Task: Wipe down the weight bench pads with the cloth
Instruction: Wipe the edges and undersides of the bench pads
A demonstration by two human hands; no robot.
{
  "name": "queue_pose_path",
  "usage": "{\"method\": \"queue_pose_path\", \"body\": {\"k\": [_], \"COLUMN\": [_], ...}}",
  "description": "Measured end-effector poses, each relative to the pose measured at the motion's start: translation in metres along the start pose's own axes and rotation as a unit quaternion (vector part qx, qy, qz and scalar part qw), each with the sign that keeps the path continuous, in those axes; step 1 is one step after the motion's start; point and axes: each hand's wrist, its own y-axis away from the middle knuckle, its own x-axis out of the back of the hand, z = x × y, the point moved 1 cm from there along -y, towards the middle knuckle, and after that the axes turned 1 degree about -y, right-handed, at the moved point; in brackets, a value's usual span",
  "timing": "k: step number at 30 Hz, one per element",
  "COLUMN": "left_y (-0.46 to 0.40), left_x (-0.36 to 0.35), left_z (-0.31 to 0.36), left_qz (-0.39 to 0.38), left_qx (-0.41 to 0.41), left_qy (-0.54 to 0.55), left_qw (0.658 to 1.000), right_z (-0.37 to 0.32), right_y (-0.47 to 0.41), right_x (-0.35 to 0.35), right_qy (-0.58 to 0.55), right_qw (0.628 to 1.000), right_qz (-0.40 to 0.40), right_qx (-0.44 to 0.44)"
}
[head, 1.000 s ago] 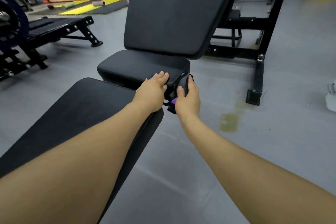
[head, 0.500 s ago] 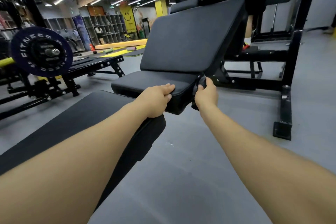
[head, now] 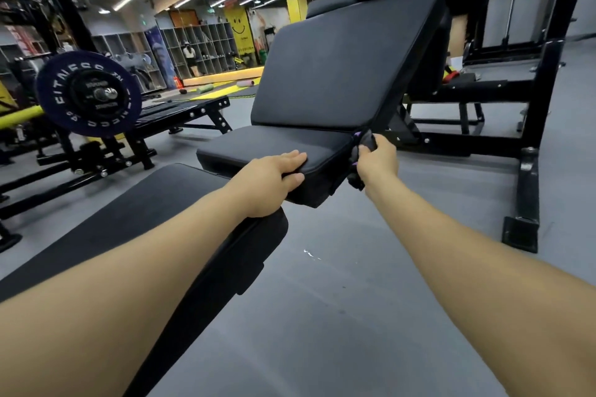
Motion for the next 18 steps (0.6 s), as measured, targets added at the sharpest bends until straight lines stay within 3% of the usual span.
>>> {"method": "queue_pose_path", "body": {"k": [8, 10, 15, 18], "left_y": [-0.002, -0.002, -0.005, -0.004], "left_x": [-0.001, -0.001, -0.001, -0.003], "left_z": [-0.002, -0.002, -0.003, -0.003], "left_qz": [0.01, 0.006, 0.007, 0.011], "left_qx": [-0.002, -0.006, -0.011, -0.012], "left_qy": [-0.001, -0.005, -0.016, -0.014], "left_qw": [1.0, 1.0, 1.0, 1.0], "right_z": [0.015, 0.01, -0.002, 0.001], "right_y": [0.106, 0.089, 0.028, 0.054], "right_x": [0.003, 0.006, -0.005, -0.01], "right_qy": [0.026, 0.012, -0.012, -0.014], "right_qw": [0.971, 0.974, 0.996, 0.99], "right_qz": [-0.026, -0.026, 0.031, 0.048], "right_qx": [0.235, 0.226, 0.086, 0.129]}}
